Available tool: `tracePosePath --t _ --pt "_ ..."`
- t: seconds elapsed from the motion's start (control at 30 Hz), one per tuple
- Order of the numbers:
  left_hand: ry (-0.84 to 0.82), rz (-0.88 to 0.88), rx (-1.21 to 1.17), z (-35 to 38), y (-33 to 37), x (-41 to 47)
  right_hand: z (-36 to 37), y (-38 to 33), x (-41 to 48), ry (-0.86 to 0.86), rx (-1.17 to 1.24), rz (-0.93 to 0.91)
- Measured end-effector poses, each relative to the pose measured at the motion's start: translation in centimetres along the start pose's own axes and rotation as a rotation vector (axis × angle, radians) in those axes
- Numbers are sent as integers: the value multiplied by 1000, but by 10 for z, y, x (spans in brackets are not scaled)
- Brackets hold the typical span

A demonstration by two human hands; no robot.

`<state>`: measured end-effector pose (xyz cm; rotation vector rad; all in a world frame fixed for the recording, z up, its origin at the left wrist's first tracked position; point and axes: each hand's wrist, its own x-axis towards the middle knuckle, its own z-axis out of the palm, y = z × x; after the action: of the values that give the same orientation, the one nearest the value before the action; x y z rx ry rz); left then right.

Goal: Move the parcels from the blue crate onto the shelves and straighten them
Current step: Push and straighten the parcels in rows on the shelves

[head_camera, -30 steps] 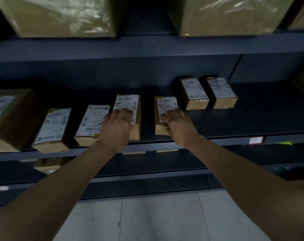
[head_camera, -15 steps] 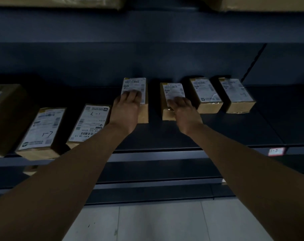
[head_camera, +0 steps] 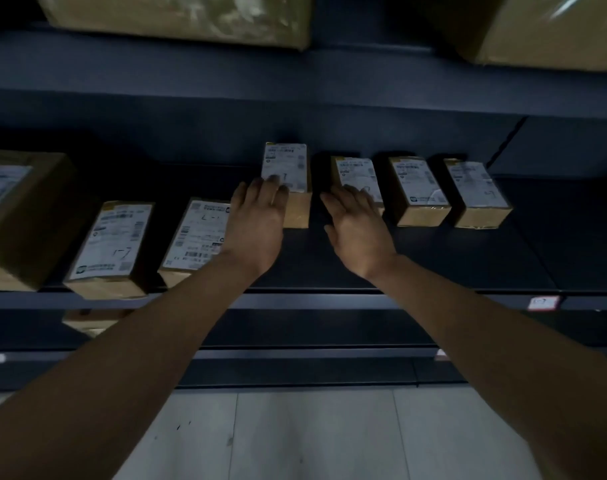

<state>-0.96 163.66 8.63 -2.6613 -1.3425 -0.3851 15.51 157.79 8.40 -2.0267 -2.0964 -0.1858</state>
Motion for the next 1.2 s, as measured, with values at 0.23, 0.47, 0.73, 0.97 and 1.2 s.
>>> tracePosePath --t 0.23,0.47,0.73,0.97,1.2 --pt "24 -169 -117 -41 -86 -76 -14 -110 0 -153 169 -190" --pt "-360 -199 -27 -42 -164 -120 13 -174 18 -338 62 -117" --pt "-382 -64 -16 -22 -202 -91 35 -195 42 -319 -58 46" --pt "-326 -49 -71 1 -226 -48 52 -192 91 -292 -75 101" --pt "-314 -83 -94 10 -234 -18 60 -185 122 -246 -66 93"
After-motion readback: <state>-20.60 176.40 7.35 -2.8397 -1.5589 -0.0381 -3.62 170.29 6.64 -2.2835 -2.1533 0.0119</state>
